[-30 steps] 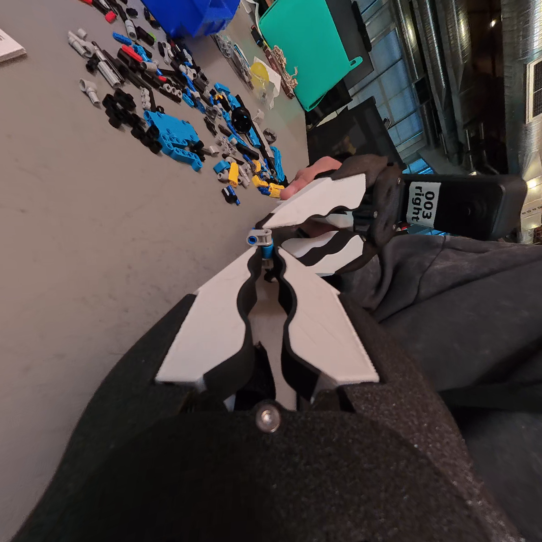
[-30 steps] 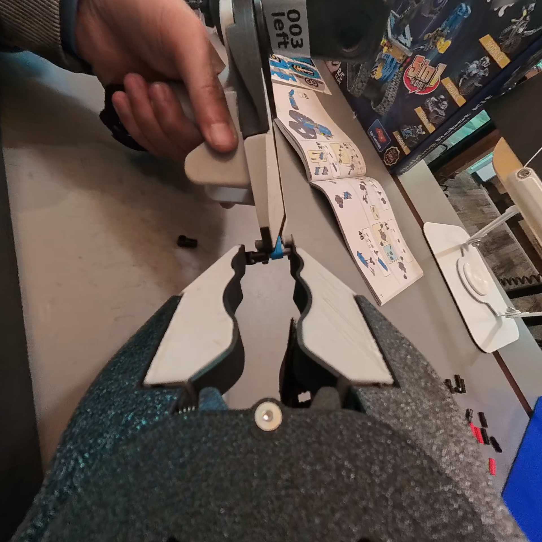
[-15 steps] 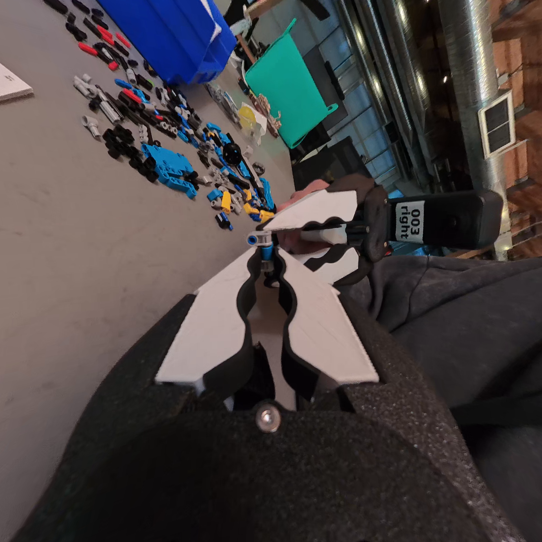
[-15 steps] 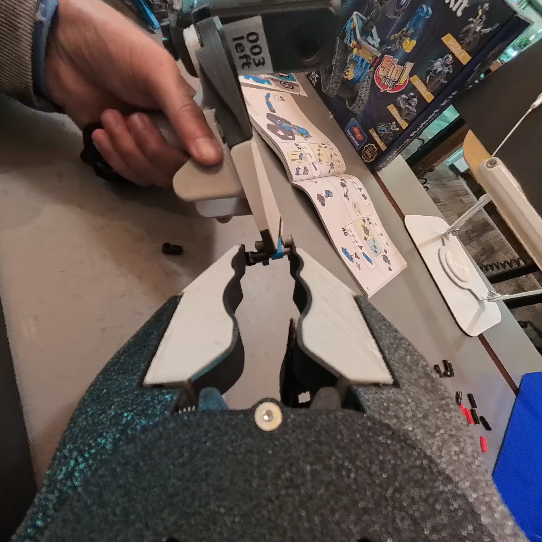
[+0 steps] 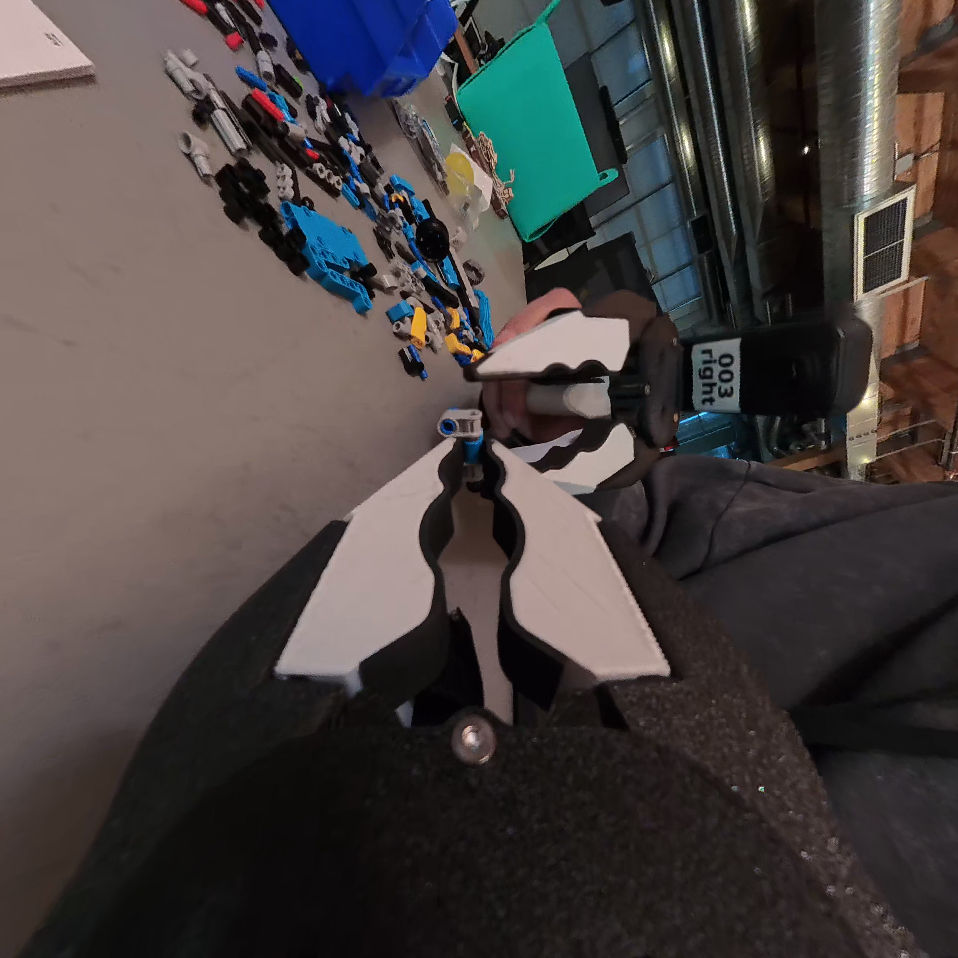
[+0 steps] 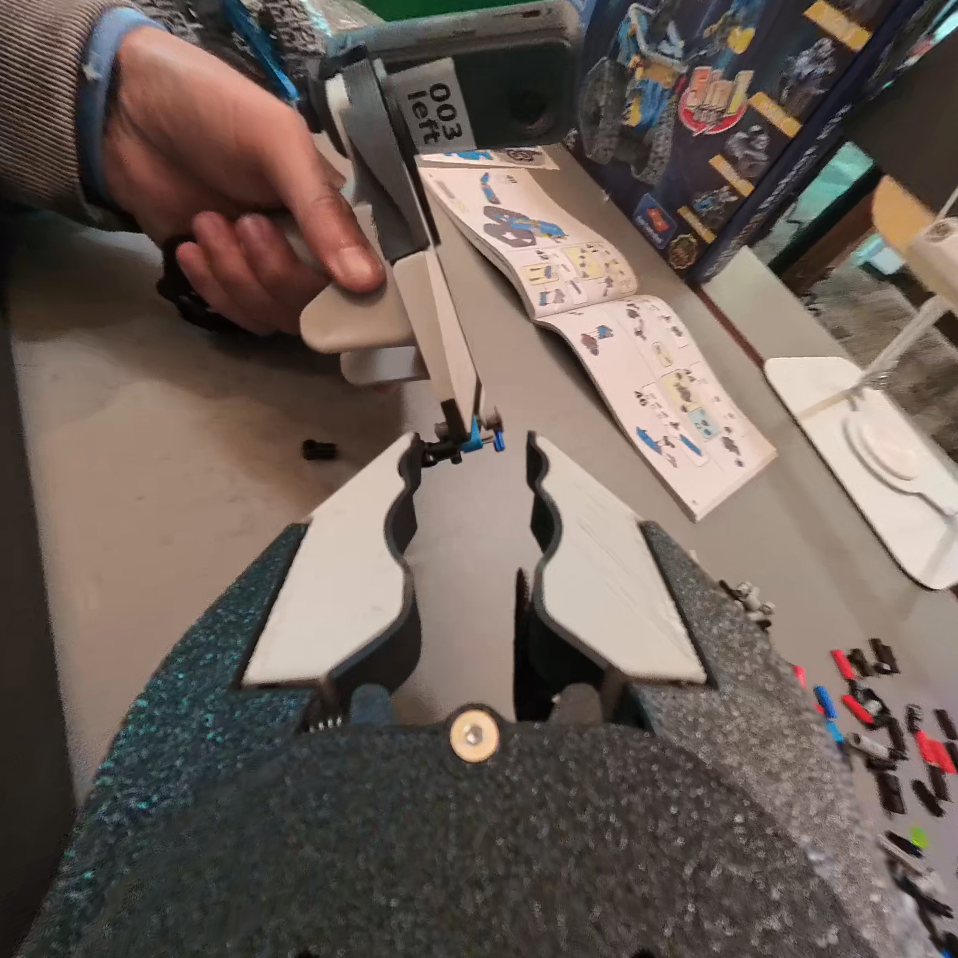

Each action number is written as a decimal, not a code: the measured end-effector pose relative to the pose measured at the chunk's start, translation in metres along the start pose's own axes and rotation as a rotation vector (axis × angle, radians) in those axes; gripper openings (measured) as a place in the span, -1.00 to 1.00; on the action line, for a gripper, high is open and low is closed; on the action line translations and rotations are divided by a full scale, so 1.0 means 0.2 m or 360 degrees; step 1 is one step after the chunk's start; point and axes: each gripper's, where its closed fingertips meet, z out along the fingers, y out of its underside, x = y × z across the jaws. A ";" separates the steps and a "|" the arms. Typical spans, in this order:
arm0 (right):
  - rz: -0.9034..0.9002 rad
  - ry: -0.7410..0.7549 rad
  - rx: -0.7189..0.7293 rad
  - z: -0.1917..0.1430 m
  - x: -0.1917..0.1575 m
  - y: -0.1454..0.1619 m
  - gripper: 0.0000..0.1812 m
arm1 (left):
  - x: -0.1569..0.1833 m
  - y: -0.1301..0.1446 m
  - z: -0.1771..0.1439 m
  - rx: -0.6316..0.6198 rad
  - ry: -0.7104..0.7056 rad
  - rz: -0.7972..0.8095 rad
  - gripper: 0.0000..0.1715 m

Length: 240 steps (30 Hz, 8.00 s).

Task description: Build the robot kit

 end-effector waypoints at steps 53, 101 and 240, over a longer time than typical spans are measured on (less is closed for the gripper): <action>-0.0148 -0.0019 -0.0114 0.03 -0.04 0.04 -0.61 | 0.05 -0.01 -0.01 0.0069 0.0113 -0.0030 -0.94; 0.0064 -0.0616 -0.0257 0.08 -0.32 0.15 -0.57 | 0.01 0.20 -0.37 -0.0008 -0.0671 0.0815 -0.92; 0.0037 -0.1319 -0.0432 0.09 -0.75 0.06 -0.93 | 0.02 0.72 -0.33 -0.1199 -0.0805 0.1168 -0.93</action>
